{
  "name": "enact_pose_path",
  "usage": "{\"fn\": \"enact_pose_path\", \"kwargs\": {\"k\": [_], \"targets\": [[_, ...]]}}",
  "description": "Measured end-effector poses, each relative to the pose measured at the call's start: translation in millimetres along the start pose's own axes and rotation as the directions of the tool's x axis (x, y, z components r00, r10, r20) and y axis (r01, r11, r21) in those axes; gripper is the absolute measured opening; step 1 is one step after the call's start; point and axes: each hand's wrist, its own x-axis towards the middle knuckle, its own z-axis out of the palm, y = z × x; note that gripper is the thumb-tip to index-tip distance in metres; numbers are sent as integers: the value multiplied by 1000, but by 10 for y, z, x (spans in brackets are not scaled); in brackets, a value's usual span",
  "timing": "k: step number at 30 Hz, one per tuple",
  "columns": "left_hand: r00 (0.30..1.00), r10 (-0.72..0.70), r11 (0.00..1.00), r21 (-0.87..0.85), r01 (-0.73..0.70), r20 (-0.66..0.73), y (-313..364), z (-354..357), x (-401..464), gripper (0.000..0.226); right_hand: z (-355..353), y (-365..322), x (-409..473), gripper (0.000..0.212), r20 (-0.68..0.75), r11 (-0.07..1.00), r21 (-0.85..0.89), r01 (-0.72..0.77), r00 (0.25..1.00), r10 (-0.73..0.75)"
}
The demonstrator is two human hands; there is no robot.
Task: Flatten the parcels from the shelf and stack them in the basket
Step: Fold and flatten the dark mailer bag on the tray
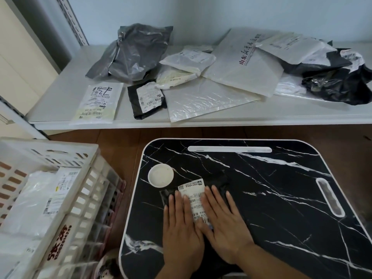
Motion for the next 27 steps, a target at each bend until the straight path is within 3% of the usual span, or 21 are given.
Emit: {"fn": "enact_pose_path", "kwargs": {"k": [11,20,27], "targets": [[995,-60,993,104,52,78,-3,-24,30,59,-6,-8,-19,58,70,997,12,-74,995,73],[981,-123,983,158,98,153,-1,-35,40,60,-39,14,26,58,221,991,71,-112,971,93],[978,-128,979,181,97,167,-4,-62,45,54,-210,28,78,82,331,980,187,-73,943,7]]}}
